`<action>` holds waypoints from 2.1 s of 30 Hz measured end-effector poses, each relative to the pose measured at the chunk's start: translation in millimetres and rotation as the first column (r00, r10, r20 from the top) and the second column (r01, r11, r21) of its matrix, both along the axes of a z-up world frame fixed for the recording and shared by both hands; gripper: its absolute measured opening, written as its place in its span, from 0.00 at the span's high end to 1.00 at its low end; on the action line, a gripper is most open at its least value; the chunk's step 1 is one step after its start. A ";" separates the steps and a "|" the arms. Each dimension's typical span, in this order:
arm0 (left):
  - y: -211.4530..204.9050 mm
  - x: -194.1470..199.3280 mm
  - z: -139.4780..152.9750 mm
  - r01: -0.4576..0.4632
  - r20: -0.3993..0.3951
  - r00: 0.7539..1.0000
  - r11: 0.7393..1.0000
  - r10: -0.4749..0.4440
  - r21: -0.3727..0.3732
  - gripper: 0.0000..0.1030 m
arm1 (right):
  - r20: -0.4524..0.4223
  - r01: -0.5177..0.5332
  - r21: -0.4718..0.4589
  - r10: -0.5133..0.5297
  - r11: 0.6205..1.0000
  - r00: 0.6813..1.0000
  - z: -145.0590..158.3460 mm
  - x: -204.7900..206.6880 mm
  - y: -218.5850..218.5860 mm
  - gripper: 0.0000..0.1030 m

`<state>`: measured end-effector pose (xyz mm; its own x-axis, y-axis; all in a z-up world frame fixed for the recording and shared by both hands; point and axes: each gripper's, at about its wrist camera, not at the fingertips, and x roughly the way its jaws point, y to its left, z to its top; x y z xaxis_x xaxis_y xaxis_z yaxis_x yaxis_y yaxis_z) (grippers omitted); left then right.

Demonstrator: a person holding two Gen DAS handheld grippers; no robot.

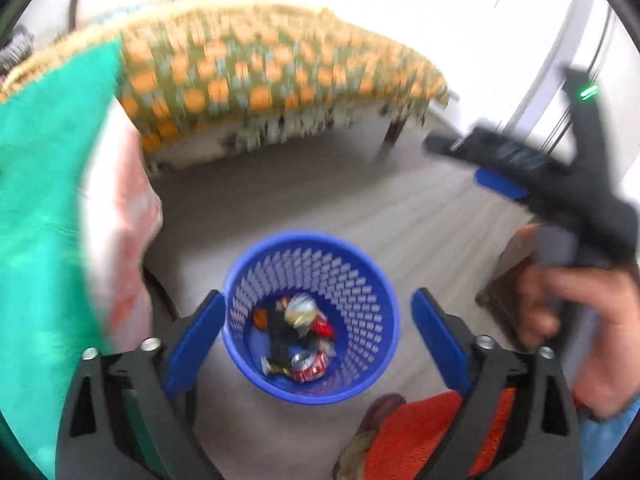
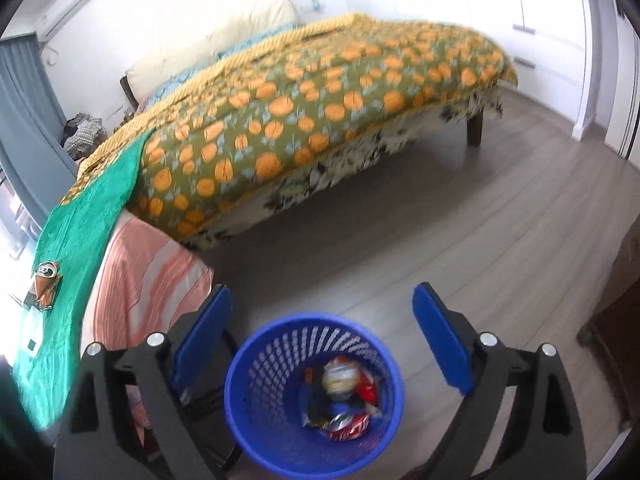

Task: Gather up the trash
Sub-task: 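Return to the cloth and grasp the clear plastic box with the left gripper, then grasp the orange crushed can with the right gripper while the left gripper holds the box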

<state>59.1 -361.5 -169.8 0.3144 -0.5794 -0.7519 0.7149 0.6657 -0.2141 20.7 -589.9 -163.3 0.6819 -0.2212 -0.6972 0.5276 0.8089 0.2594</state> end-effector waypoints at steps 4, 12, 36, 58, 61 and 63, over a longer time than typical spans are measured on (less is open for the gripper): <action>37.7 -13.4 26.4 -0.014 0.064 0.998 1.000 0.015 -0.009 0.05 | 0.018 -0.031 -0.079 0.032 0.996 0.999 9.3 3.5 20.2 0.10; 146.6 -13.6 28.9 -0.179 0.113 0.979 0.982 0.172 0.060 0.05 | -0.023 -0.288 -0.301 0.295 0.909 0.955 14.6 24.8 115.2 0.10; 324.7 141.2 62.5 -0.558 0.015 0.830 0.827 0.558 0.066 0.05 | -0.205 -0.725 -0.186 0.695 0.663 0.689 -5.4 141.0 365.1 0.09; 277.6 219.3 17.8 -0.607 0.059 0.783 0.740 0.619 0.290 0.39 | -0.215 -0.710 -0.241 0.677 0.661 0.704 -4.0 135.0 371.4 0.07; 285.9 209.0 19.2 -0.579 0.083 0.810 0.767 0.581 0.278 0.39 | -0.215 -0.709 -0.243 0.676 0.662 0.705 -3.9 134.3 372.1 0.07; 298.8 194.1 20.0 -0.559 0.086 0.825 0.786 0.558 0.264 0.39 | -0.214 -0.708 -0.241 0.676 0.664 0.706 -4.1 132.8 371.4 0.07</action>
<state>253.1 -62.7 -149.7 0.5238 -0.0798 -0.8481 0.2005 0.9792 0.0317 153.5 -218.5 -167.4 0.6526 0.0897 -0.7524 -0.2060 0.9766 -0.0622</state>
